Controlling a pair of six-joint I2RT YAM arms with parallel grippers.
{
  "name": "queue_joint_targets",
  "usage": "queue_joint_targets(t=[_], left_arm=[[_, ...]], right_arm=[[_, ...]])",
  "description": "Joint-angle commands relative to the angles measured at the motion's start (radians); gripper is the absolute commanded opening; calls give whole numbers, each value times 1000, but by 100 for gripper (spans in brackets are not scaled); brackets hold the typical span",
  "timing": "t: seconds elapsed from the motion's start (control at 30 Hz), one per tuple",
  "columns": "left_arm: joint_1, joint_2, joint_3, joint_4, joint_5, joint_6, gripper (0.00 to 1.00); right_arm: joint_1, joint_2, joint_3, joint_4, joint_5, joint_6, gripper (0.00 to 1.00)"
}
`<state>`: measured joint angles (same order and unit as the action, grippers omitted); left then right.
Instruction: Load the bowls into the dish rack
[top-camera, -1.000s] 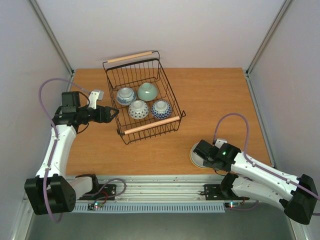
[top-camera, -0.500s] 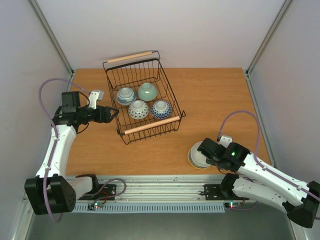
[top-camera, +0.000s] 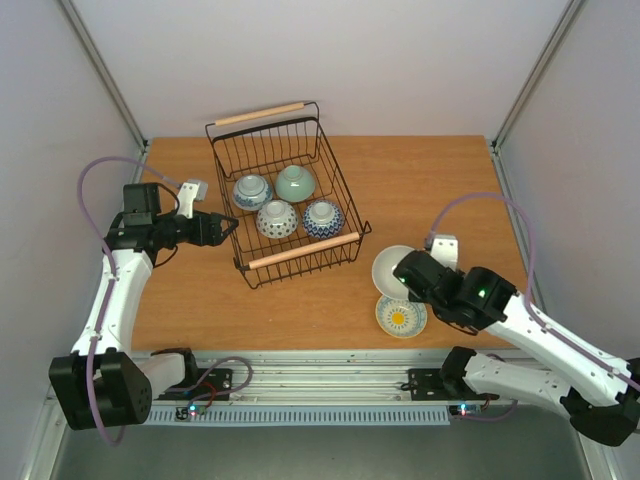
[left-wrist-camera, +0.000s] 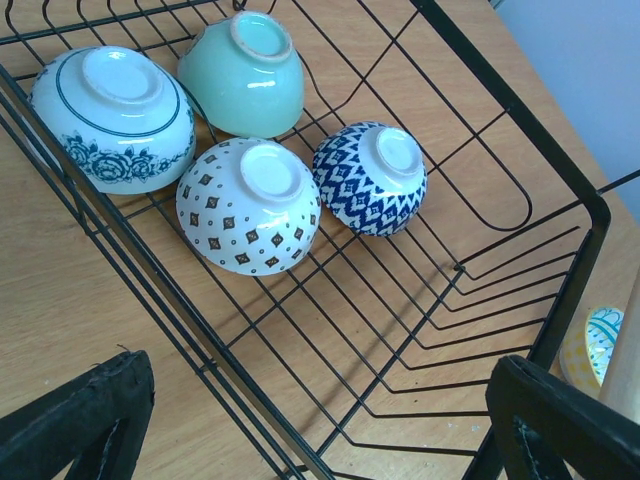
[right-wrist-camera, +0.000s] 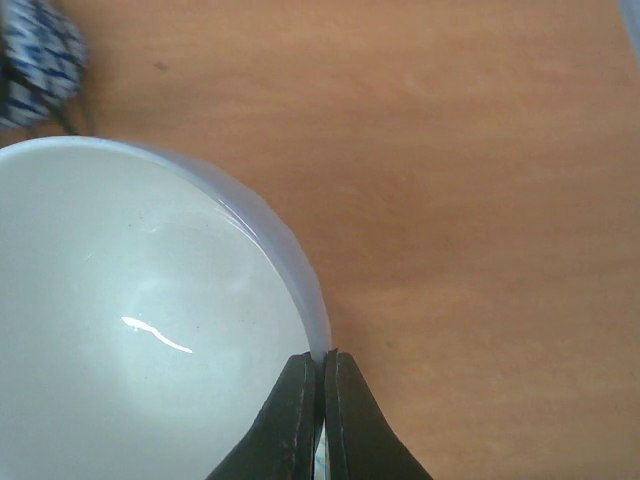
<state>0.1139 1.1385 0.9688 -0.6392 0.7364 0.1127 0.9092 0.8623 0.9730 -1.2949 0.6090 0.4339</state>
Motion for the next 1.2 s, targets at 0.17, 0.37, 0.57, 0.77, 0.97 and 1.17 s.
queue_joint_targets(t=[0.17,0.37,0.57,0.77,0.97,1.17], left_arm=[[7,-9,19,16,58,21,91],[7,-15,18,15,80,27,92],[7,-26,17,8,101,38,91],[6,-27,13,14,120,39,91],[6,-32,13,10,167,44,91],[7,-36,16,-3,201,55,87]], right_arm=[[7,184,228,502,-12,-460,1],[7,377,395,621,-81,-610,1],[7,500,489,689,-130,-666,1],[7,616,585,707,-151,-708,1],[6,739,685,711,-177,-746,1],[7,854,772,703,-228,-751,1]])
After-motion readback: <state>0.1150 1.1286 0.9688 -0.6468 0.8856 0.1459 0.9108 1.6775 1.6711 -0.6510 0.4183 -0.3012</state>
